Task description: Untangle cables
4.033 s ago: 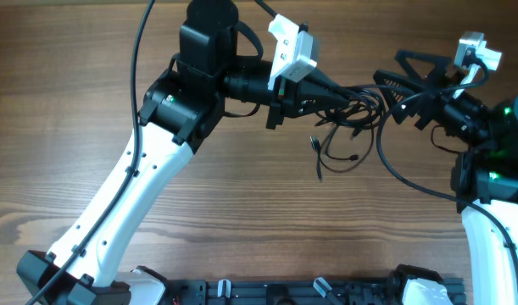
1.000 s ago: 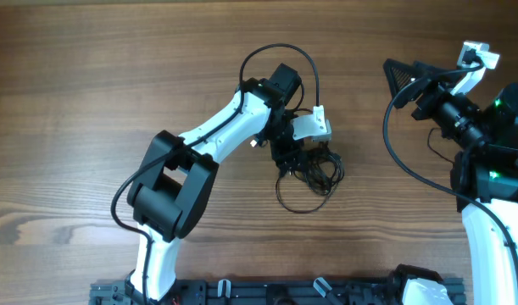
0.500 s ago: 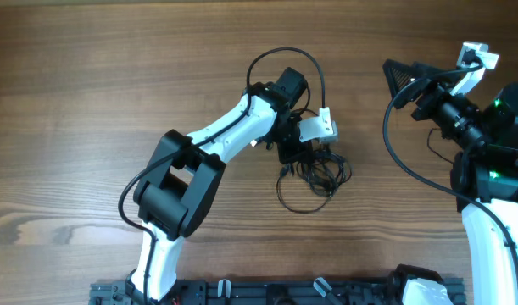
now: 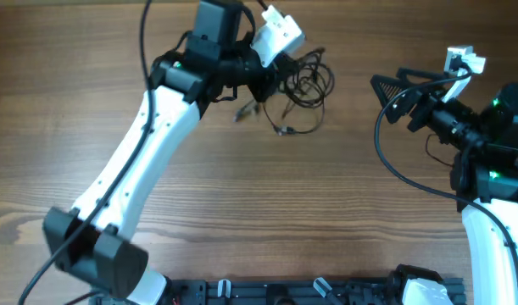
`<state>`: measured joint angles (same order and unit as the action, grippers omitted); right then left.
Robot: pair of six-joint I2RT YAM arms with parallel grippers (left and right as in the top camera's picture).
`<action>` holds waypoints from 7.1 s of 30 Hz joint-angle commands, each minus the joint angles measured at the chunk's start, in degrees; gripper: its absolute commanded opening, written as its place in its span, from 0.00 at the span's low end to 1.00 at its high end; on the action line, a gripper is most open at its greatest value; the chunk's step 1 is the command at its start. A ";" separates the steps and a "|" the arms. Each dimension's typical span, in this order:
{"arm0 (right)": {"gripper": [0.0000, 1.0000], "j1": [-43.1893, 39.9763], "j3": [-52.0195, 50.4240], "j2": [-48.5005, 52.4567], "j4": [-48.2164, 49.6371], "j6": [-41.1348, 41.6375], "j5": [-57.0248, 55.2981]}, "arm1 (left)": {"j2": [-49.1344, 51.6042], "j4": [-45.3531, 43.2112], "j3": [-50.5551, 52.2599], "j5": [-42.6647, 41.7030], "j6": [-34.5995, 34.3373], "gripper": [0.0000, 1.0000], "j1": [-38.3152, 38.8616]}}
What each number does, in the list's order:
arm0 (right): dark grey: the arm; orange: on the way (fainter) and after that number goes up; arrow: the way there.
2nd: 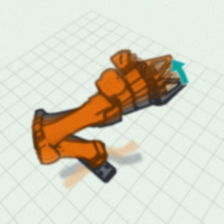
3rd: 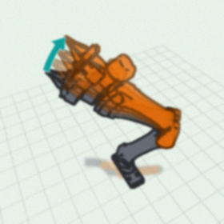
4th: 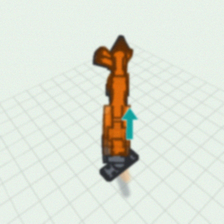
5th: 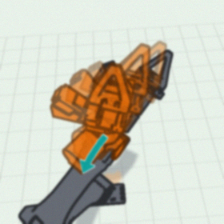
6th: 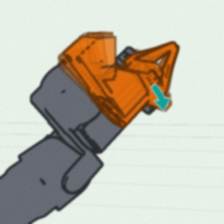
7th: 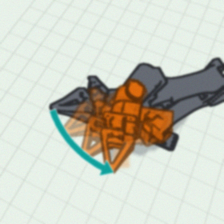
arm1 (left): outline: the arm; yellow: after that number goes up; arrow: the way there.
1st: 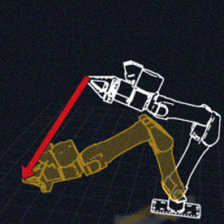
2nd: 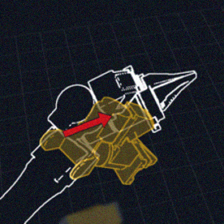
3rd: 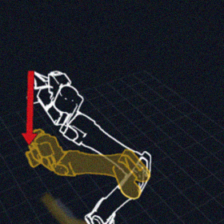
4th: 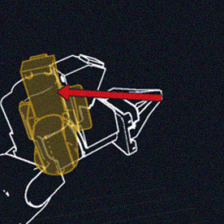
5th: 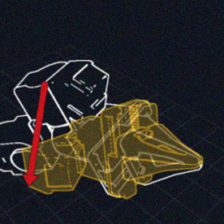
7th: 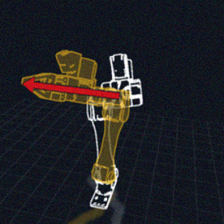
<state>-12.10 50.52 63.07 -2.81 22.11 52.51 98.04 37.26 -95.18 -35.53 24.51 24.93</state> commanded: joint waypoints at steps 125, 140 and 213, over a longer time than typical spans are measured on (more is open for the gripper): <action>0.05 17.40 0.48 14.93 50.38 20.20 25.57 | -9.11 -61.70 -0.72 -1.27 -48.24 0.14 0.94; 0.05 17.38 0.48 14.93 50.80 29.57 8.17 | -9.11 -13.51 -0.72 6.86 -45.07 1.00 -7.78; 0.79 12.22 0.48 14.97 6.14 16.87 -14.84 | -19.26 -26.93 -0.63 23.45 -22.49 0.09 -15.04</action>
<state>0.16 50.76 78.17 3.57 40.34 40.69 81.14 7.38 -95.44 -13.10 2.57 13.52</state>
